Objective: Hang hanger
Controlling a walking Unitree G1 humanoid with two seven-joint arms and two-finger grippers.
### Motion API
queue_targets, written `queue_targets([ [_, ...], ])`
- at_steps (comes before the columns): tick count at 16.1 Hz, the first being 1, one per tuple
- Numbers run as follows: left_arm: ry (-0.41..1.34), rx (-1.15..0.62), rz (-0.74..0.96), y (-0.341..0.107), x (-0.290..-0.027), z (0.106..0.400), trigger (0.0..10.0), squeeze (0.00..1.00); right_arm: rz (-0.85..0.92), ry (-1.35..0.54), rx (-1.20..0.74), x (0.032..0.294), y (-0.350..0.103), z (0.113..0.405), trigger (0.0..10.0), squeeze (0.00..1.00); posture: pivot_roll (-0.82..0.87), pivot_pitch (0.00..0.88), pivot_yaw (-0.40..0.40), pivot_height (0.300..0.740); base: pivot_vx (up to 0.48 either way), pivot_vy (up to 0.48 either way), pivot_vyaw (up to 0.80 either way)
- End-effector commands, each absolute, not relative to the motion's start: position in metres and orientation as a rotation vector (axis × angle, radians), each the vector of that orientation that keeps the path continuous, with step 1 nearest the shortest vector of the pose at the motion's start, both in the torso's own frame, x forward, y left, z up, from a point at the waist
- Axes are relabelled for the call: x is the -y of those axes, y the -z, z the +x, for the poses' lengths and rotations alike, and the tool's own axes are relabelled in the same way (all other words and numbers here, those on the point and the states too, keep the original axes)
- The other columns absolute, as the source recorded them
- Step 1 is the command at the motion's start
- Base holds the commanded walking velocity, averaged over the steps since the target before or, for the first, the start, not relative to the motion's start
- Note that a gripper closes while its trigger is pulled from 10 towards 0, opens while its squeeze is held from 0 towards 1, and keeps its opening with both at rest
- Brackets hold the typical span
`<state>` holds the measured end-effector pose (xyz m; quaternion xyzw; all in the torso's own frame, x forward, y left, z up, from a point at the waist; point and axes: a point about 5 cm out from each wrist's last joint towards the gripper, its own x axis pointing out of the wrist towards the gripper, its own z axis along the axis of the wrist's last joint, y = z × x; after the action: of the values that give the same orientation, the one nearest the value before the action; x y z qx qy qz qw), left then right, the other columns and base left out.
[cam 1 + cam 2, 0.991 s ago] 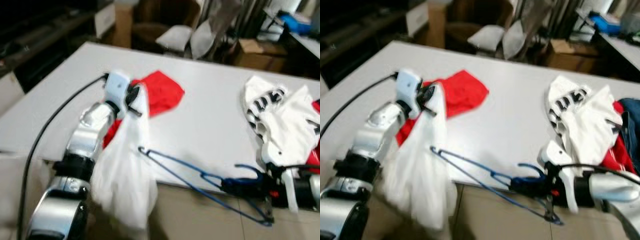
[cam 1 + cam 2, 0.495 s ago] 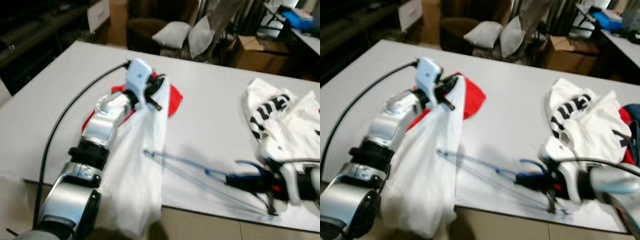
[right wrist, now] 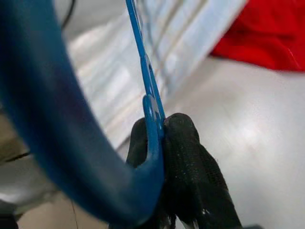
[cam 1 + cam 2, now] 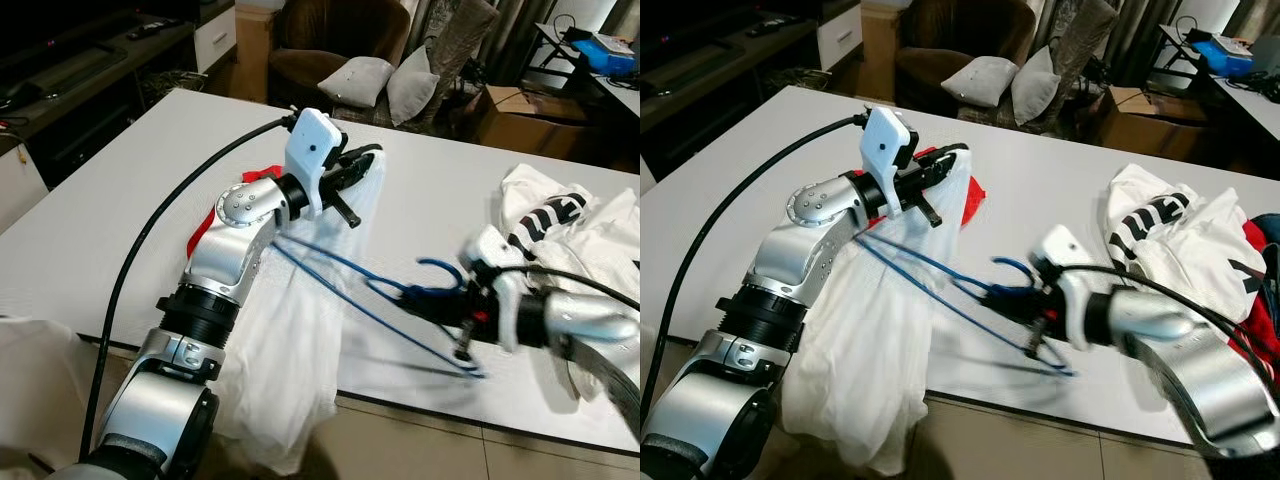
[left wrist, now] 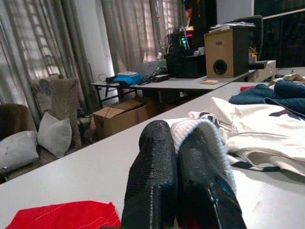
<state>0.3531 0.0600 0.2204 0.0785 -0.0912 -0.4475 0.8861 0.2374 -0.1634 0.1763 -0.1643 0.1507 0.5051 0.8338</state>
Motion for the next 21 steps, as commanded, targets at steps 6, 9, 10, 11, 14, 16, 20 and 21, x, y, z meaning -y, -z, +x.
queue_targets([
  [6, 0.998, 0.259, 0.078, -0.246, -0.053, 0.343, 10.0, 0.00, -0.467, -1.044, -0.452, 0.166, -0.159, 0.255, 10.0, 0.00, -0.07, 0.000, -0.080, 0.740, 0.000, 0.000, 0.00],
  [9, 1.016, 0.340, 0.023, -0.274, -0.058, 0.340, 10.0, 0.00, -0.572, -0.816, -0.407, 0.180, -0.168, 0.298, 10.0, 0.00, -0.06, 0.000, -0.085, 0.740, 0.000, 0.000, 0.00],
  [10, 1.026, 0.370, 0.005, -0.285, -0.060, 0.337, 10.0, 0.00, -0.583, -0.692, -0.337, 0.185, -0.182, 0.318, 10.0, 0.00, -0.06, 0.000, -0.087, 0.740, 0.000, 0.000, 0.00],
  [11, 1.028, 0.386, -0.005, -0.290, -0.061, 0.337, 10.0, 0.00, -0.596, -0.633, -0.299, 0.188, -0.189, 0.327, 10.0, 0.00, -0.06, 0.000, -0.087, 0.740, 0.000, 0.000, 0.00],
  [14, 1.036, 0.464, -0.071, -0.316, -0.069, 0.332, 10.0, 0.00, -0.729, -0.374, -0.014, 0.202, -0.245, 0.364, 10.0, 0.00, -0.05, 0.000, -0.089, 0.740, 0.000, 0.000, 0.00],
  [16, 1.019, 0.502, -0.101, -0.326, -0.073, 0.331, 10.0, 0.00, -0.643, -0.211, 0.201, 0.208, -0.292, 0.372, 10.0, 0.00, -0.05, 0.000, -0.089, 0.740, 0.000, 0.000, 0.00],
  [20, 1.002, 0.514, -0.139, -0.329, -0.077, 0.329, 10.0, 0.00, -0.645, -0.128, 0.407, 0.210, -0.313, 0.370, 10.0, 0.00, -0.05, 0.000, -0.091, 0.740, 0.000, 0.000, 0.00],
  [21, 1.002, 0.517, -0.151, -0.329, -0.078, 0.328, 10.0, 0.00, -0.647, -0.113, 0.473, 0.210, -0.318, 0.368, 10.0, 0.00, -0.05, 0.000, -0.091, 0.740, 0.000, 0.000, 0.00],
])
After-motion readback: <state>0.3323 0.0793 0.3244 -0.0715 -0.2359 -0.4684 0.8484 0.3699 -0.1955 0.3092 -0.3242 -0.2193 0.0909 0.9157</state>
